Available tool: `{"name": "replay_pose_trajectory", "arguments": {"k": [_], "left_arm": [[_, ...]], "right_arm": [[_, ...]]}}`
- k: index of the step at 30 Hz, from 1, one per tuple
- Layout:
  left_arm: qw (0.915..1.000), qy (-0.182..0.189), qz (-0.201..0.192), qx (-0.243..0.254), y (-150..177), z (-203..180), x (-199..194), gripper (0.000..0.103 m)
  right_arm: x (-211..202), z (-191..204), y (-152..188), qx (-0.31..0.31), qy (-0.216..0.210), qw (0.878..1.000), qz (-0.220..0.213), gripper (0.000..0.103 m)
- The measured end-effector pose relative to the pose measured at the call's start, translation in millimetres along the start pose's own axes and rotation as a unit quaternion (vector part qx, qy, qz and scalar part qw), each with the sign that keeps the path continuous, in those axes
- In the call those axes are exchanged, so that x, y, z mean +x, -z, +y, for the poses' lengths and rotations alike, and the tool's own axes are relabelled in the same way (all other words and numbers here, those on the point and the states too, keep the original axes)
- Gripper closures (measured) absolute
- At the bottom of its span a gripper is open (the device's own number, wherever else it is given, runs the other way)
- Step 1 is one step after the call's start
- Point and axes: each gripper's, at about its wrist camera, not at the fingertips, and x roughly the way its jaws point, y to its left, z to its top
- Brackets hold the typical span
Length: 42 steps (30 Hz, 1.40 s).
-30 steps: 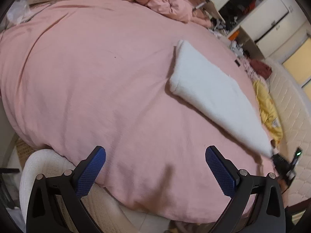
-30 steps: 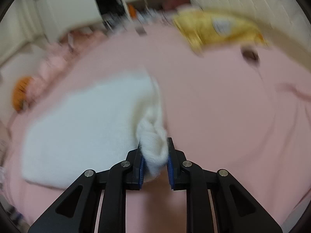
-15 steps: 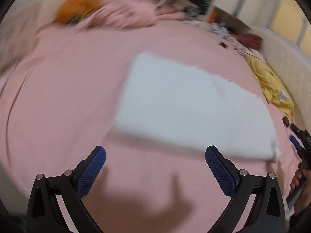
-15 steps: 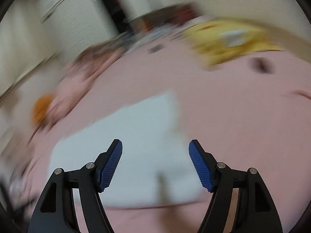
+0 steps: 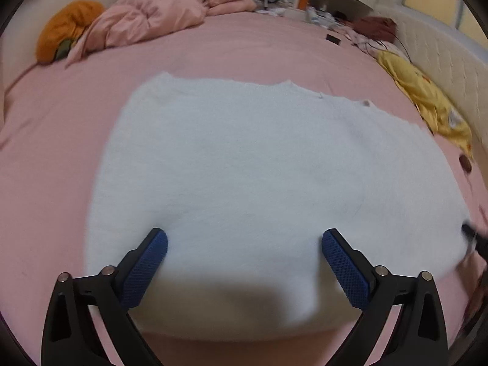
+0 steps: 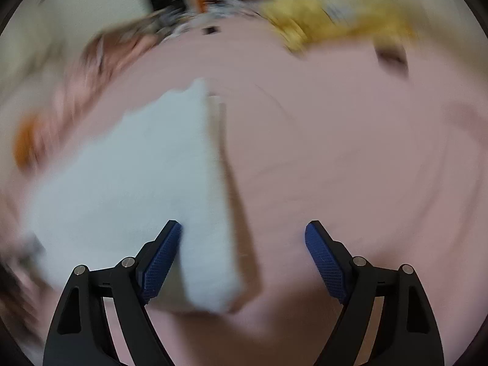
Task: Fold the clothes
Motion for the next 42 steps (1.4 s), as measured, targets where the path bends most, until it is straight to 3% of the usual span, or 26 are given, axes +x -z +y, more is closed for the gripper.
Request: {"name": "replay_pose_trajectory", "arguments": {"k": [3,5,8,12,16,17,19,20,21,22,25,29,33,39,42], "left_arm": [[0.9976,-0.045,-0.051,0.011,-16,10,-26,0.001],[0.9975,-0.032,-0.063,0.002,-39,26,-27,0.001],[0.9984,-0.022,-0.049,-0.015,-86,55,-1,0.001],[0.9988,-0.035,-0.009,-0.031,-126,78,47,0.001],[0.998,-0.005,0.006,-0.063,-139,99,76,0.002],[0.9978,-0.001,0.005,-0.066,-141,100,81,0.008],[0.9968,0.023,0.018,-0.075,-143,100,93,0.037],[0.9953,0.04,0.031,-0.082,-143,101,99,0.071],[0.9942,0.051,0.038,-0.086,-143,100,103,0.086],[0.9941,0.056,0.037,-0.085,-142,99,103,0.087],[0.9948,0.065,0.023,-0.074,-140,94,93,0.092],[0.9906,0.109,-0.001,-0.083,-144,91,64,0.094],[0.9846,0.155,-0.043,-0.068,-147,77,6,0.094],[0.9667,0.234,-0.102,-0.025,-128,56,-108,0.094],[0.9623,0.244,-0.121,-0.006,-102,55,-165,0.094]], "right_arm": [[-12,-6,-27,0.025,0.029,0.998,-0.047,0.021],[-16,3,-54,0.016,-0.024,0.997,-0.068,0.021],[6,34,-101,-0.049,-0.083,0.994,-0.041,0.021],[45,72,-152,-0.143,-0.078,0.987,-0.014,0.021],[94,86,-163,-0.175,-0.079,0.981,0.033,0.021],[103,88,-163,-0.176,-0.078,0.981,0.04,0.021],[121,84,-156,-0.178,-0.072,0.979,0.066,0.021],[128,86,-154,-0.182,-0.073,0.977,0.078,0.038],[131,92,-148,-0.19,-0.079,0.975,0.086,0.08],[133,95,-144,-0.204,-0.082,0.971,0.089,0.095],[122,102,-135,-0.229,-0.069,0.969,0.068,0.094],[91,98,-142,-0.2,-0.103,0.974,0.039,0.094],[40,94,-157,-0.185,-0.145,0.972,0.007,0.094],[-61,87,-161,-0.201,-0.219,0.954,-0.026,0.094],[-117,77,-151,-0.221,-0.252,0.942,-0.034,0.094]]}}
